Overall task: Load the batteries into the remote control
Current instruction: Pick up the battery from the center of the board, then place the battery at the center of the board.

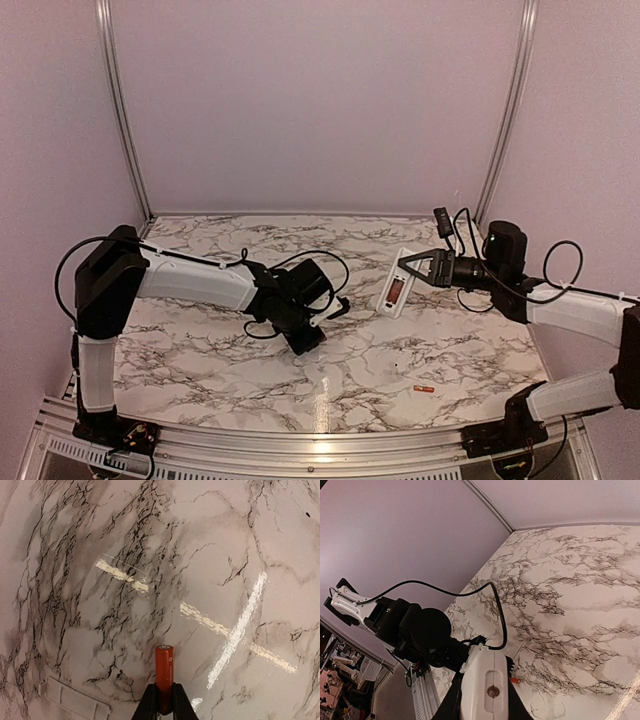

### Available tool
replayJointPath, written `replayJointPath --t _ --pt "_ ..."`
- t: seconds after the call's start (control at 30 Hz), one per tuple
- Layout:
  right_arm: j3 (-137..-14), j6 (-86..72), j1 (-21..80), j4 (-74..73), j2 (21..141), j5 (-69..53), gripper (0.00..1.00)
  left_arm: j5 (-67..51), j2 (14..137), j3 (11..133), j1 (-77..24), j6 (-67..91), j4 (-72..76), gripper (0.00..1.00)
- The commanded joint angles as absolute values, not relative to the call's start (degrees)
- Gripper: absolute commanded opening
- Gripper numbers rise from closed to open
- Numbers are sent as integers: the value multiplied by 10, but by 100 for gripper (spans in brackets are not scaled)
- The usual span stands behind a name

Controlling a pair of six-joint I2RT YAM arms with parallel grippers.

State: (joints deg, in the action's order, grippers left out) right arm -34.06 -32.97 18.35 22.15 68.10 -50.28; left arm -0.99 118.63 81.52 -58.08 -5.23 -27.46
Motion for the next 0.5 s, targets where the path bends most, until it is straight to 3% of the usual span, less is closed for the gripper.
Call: replayJointPath --t 0.0,0.27,0.47 --pt "-333 -380 186 306 708 -497 0 -48 1073 758 -550 25 -181 0" --pt "-358 -433 245 380 767 -449 0 -108 904 640 -536 110 -8 0" --pt "-381 -433 250 362 787 -439 0 -70 948 680 -536 95 -187 0"
